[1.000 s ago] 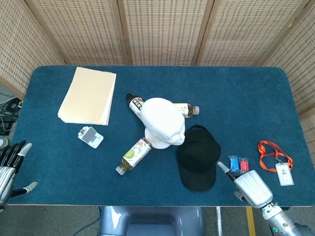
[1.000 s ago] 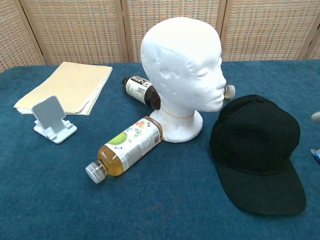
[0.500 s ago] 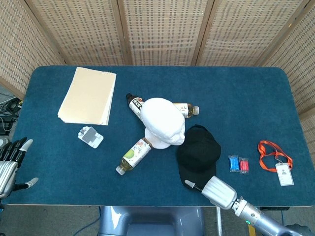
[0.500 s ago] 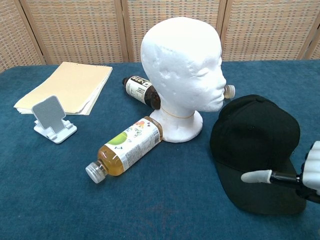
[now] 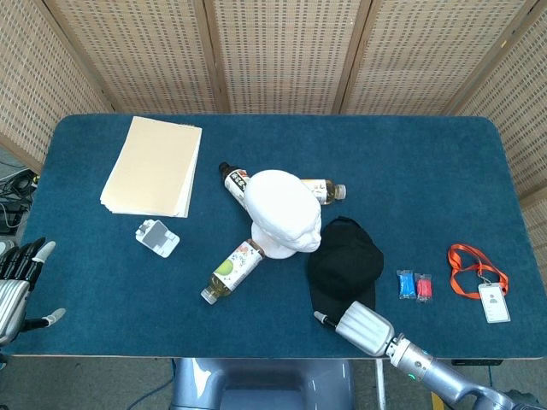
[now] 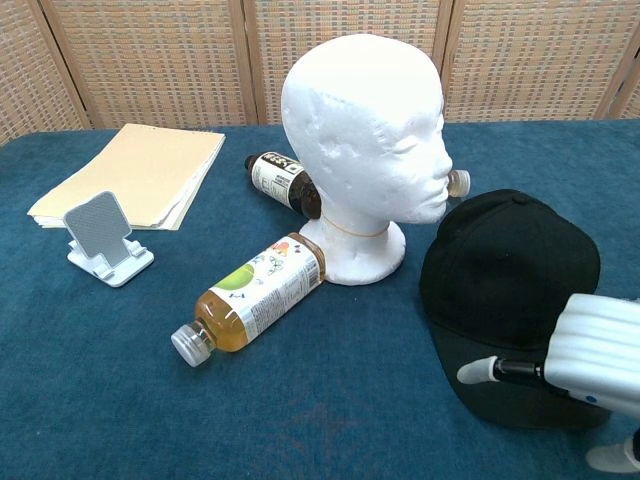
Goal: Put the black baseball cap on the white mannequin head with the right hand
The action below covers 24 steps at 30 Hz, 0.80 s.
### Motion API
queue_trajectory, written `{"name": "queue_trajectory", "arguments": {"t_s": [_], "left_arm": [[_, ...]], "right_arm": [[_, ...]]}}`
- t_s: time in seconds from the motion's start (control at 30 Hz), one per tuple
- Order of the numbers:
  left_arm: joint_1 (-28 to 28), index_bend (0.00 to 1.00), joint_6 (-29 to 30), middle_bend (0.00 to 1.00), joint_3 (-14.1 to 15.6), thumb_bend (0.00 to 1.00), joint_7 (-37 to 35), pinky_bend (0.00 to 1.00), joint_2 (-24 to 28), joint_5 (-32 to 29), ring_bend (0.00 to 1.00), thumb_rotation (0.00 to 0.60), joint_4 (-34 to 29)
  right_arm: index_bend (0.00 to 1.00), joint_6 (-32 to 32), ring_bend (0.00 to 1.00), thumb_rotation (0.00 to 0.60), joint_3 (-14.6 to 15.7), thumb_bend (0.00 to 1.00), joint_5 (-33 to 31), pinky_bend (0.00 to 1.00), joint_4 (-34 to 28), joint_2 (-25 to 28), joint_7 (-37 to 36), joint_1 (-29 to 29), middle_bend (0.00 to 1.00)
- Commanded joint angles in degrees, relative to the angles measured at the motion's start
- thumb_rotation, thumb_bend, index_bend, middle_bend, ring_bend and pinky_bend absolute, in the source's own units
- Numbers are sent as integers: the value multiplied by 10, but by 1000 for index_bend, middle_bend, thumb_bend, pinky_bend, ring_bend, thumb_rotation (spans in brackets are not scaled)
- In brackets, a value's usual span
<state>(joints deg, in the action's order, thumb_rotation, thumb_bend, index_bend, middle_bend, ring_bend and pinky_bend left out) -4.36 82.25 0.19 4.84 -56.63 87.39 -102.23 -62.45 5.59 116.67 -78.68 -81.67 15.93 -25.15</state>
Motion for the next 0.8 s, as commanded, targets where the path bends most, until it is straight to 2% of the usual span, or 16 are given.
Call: {"name": "queue_trajectory", "arguments": {"t_s": [0.03, 0.37, 0.6, 0.8], "left_arm": [[0, 0, 1, 0, 0, 0, 1, 0, 0, 1, 0, 600, -1], [2, 0, 6, 0, 0, 0, -1, 0, 1, 1, 0, 600, -3], [4, 0, 11, 0, 1, 0, -6, 0, 2, 2, 0, 600, -3], [4, 0, 10, 0, 1, 0, -8, 0, 3, 4, 0, 600, -3]], "right_arm": [[220, 7, 1000, 600, -1, 197, -5, 1000, 11, -16, 14, -4, 982], [226, -3, 1000, 600, -3, 230, -12, 1000, 30, -41, 27, -9, 982], [242, -21, 1000, 600, -3, 366, -13, 1000, 53, -56, 42, -9, 989], [247, -52, 1000, 600, -4, 382, -12, 1000, 58, -47, 46, -6, 991]]}}
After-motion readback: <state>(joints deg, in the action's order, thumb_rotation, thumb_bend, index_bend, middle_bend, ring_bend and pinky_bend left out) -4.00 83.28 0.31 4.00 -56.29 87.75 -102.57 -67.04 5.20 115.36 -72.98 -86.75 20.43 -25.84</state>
